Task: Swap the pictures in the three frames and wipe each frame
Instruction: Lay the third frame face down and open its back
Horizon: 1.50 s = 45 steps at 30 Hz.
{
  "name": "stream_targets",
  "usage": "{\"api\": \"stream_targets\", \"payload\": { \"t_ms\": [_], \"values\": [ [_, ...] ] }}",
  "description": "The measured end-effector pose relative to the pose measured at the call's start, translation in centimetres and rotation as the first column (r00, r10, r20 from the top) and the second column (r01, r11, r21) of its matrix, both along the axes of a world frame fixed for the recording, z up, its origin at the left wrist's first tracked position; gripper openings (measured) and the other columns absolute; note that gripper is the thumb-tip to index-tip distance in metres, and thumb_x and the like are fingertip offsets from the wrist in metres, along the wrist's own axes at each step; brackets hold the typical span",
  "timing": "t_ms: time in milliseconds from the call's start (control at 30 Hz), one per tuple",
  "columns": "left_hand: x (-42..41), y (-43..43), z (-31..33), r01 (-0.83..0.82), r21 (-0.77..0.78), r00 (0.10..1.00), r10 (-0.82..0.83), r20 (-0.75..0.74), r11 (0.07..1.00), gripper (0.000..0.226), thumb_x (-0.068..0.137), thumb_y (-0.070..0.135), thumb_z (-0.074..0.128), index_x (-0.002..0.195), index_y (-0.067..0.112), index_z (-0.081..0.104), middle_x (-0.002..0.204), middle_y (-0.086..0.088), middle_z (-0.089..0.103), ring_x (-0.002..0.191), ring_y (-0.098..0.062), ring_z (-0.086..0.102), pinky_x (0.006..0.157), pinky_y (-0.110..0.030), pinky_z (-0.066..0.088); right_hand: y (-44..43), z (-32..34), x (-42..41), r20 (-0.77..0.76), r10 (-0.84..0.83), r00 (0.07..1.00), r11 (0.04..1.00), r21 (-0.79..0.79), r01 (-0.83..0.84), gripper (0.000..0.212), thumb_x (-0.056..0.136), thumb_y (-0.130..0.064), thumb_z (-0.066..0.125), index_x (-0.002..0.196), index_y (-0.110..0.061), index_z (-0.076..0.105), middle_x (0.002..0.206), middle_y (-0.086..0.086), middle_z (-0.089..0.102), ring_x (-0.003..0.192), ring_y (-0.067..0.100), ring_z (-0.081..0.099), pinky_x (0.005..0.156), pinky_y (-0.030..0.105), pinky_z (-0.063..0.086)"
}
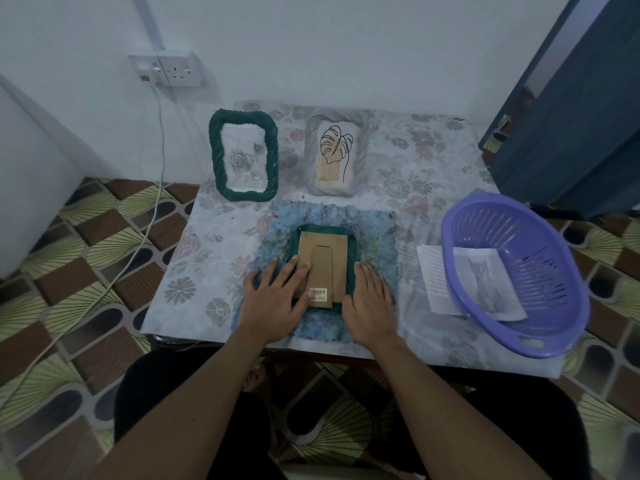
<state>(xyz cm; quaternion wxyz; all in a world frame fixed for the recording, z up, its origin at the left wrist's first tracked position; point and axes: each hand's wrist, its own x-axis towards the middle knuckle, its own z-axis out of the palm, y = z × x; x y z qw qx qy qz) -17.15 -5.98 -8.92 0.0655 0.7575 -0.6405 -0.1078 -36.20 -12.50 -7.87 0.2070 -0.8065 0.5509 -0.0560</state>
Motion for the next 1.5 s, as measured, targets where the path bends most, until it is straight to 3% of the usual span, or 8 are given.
{"api": "stream_targets", "payload": {
  "t_ms": [433, 667, 833, 1067, 1167, 1267, 1333, 1500],
  "values": [
    [0.1, 0.0, 0.2, 0.001, 0.023, 1.000, -0.001, 0.005, 1.000, 0.069, 0.092, 0.070, 0.008, 0.154, 0.042, 0.004, 0.164, 0.016, 0.005, 0.152, -0.020, 0.003, 0.115, -0.054, 0.007, 0.1, 1.0, 0.3, 0.043, -0.043, 0.998, 0.998, 0.052, 0.041, 0.065, 0.098, -0.024, 0.039, 0.157, -0.012, 0.013, 0.165, 0.004, 0.015, 0.152, 0.016, 0.008, 0.123, 0.033, -0.002],
    [0.0, 0.1, 0.3, -0.062, -0.029, 0.998, 0.061, -0.021, 0.998, 0.076, 0.094, 0.072, 0.023, 0.156, 0.028, 0.014, 0.165, 0.007, 0.004, 0.150, -0.016, 0.007, 0.117, -0.047, 0.011, -0.4, 3.5, 1.1, 0.245, -0.247, 0.938, 0.958, 0.206, 0.198, 0.060, 0.090, -0.025, 0.053, 0.147, -0.018, 0.034, 0.149, 0.005, 0.042, 0.138, 0.024, 0.036, 0.114, 0.043, 0.028],
    [0.0, 0.2, 0.3, -0.065, -0.023, 0.998, 0.065, -0.011, 0.998, 0.075, 0.094, 0.071, 0.013, 0.154, 0.027, 0.020, 0.165, 0.006, 0.010, 0.147, -0.017, 0.014, 0.115, -0.045, 0.013, -0.4, 4.3, 2.0, 0.121, -0.251, 0.961, 0.938, 0.277, 0.210, 0.046, 0.095, -0.027, 0.042, 0.141, -0.027, 0.045, 0.158, -0.003, 0.030, 0.146, 0.020, 0.018, 0.114, 0.047, 0.013],
    [0.0, 0.3, 0.5, -0.068, -0.025, 0.996, 0.066, -0.063, 0.997, 0.079, 0.090, 0.067, -0.004, 0.155, 0.029, 0.020, 0.164, 0.009, 0.009, 0.147, -0.014, 0.011, 0.115, -0.043, 0.009, -0.4, 4.4, 1.9, 0.202, -0.328, 0.923, 0.888, 0.399, 0.228, 0.045, 0.100, -0.029, 0.039, 0.143, -0.027, 0.047, 0.161, -0.008, 0.023, 0.150, 0.018, 0.009, 0.117, 0.055, 0.000],
    [0.1, 0.3, 0.5, -0.068, -0.028, 0.996, 0.067, -0.060, 0.997, 0.076, 0.092, 0.065, -0.003, 0.155, 0.030, 0.021, 0.164, 0.010, 0.009, 0.146, -0.013, 0.012, 0.115, -0.042, 0.010, -0.3, 4.5, 1.9, 0.298, -0.410, 0.862, 0.848, 0.473, 0.240, 0.040, 0.096, -0.031, 0.040, 0.130, -0.028, 0.060, 0.157, -0.008, 0.033, 0.147, 0.019, 0.020, 0.119, 0.057, 0.002],
    [0.1, 0.4, 0.7, -0.069, -0.033, 0.996, 0.067, -0.057, 0.997, 0.078, 0.091, 0.066, -0.005, 0.155, 0.029, 0.022, 0.164, 0.010, 0.010, 0.146, -0.013, 0.012, 0.115, -0.042, 0.010, -0.5, 3.4, 1.9, 0.339, -0.495, 0.800, 0.809, 0.515, 0.282, 0.049, 0.077, -0.048, 0.038, 0.110, -0.032, 0.070, 0.148, -0.009, 0.047, 0.138, 0.019, 0.039, 0.118, 0.057, 0.019],
    [0.1, 0.4, 0.7, -0.068, -0.036, 0.996, 0.066, -0.062, 0.997, 0.079, 0.090, 0.066, -0.006, 0.155, 0.029, 0.022, 0.164, 0.011, 0.010, 0.146, -0.013, 0.013, 0.115, -0.041, 0.009, -1.5, 0.6, 1.4, 0.349, -0.524, 0.777, 0.784, 0.555, 0.279, 0.050, 0.074, -0.049, 0.040, 0.112, -0.035, 0.069, 0.146, -0.013, 0.049, 0.135, 0.018, 0.042, 0.118, 0.055, 0.021],
    [0.1, 0.4, 0.8, -0.063, -0.027, 0.997, 0.061, -0.051, 0.998, 0.075, 0.092, 0.062, -0.004, 0.155, 0.029, 0.022, 0.164, 0.011, 0.009, 0.147, -0.013, 0.012, 0.114, -0.041, 0.008, -1.0, 4.1, 2.1, 0.390, -0.564, 0.727, 0.761, 0.587, 0.275, 0.026, 0.081, -0.039, 0.048, 0.092, -0.034, 0.071, 0.147, -0.009, 0.046, 0.139, 0.020, 0.038, 0.117, 0.052, 0.023]
  ]
}}
